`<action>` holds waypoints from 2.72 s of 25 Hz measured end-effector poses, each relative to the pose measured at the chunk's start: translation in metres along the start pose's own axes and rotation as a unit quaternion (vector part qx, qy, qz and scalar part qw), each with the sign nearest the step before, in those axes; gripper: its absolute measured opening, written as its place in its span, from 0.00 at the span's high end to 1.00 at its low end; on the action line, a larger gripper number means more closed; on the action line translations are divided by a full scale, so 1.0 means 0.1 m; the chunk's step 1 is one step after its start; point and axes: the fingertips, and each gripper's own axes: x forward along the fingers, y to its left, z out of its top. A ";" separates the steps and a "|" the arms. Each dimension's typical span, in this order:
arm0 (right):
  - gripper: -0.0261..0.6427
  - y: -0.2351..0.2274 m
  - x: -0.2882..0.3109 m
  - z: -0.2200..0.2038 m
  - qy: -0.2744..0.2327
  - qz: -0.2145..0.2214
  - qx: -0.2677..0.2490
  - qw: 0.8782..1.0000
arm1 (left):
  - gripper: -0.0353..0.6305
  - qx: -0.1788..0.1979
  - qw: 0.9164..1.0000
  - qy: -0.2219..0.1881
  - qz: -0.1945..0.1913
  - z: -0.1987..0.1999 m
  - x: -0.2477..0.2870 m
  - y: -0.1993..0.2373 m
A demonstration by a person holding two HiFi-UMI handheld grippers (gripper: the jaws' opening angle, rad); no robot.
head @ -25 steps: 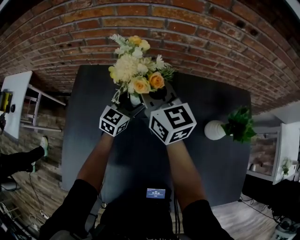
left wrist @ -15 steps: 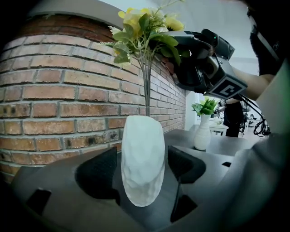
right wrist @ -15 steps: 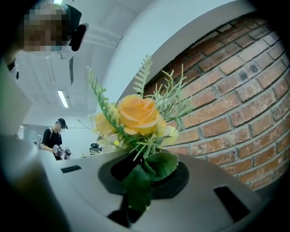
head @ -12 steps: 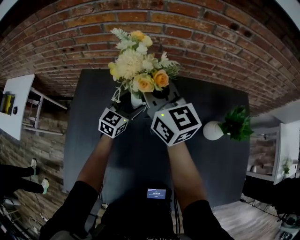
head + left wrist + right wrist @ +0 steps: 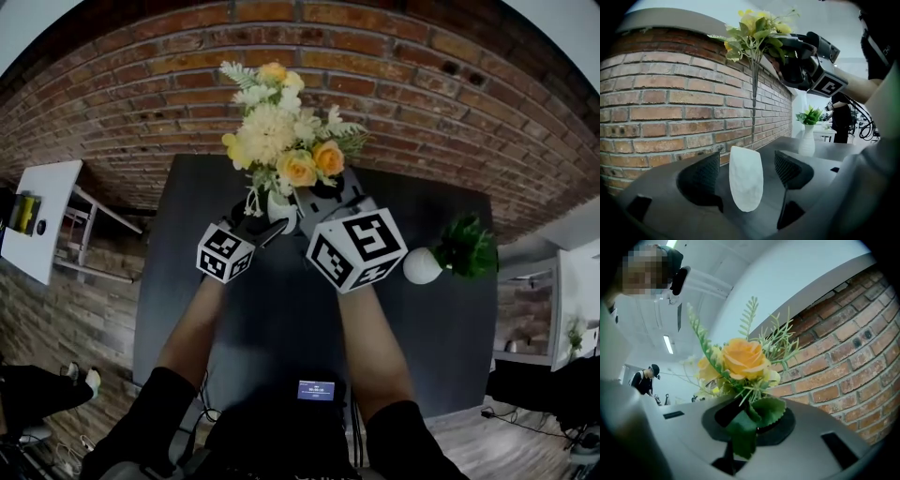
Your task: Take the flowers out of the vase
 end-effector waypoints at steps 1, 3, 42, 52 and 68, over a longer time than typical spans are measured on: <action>0.86 0.01 -0.02 0.01 0.001 -0.002 0.002 1.000 | 0.42 0.000 1.000 -0.001 0.002 0.02 -0.03 -0.01; 0.86 0.01 -0.08 0.02 0.003 -0.008 0.008 1.000 | 0.42 0.001 1.000 -0.004 0.006 0.07 -0.10 -0.03; 0.86 -0.13 -1.65 -0.88 0.120 -0.128 0.090 0.980 | 0.94 0.016 0.996 -0.078 -0.033 0.55 -0.98 -1.21; 0.86 -0.68 -1.51 -1.55 0.194 -0.159 0.144 0.957 | 0.94 0.005 0.996 -0.066 -0.058 0.42 -0.66 -1.25; 0.86 -1.41 -1.40 -2.76 0.311 -0.201 0.244 0.896 | 0.94 -0.045 0.996 -0.039 -0.073 -0.05 -0.20 -1.11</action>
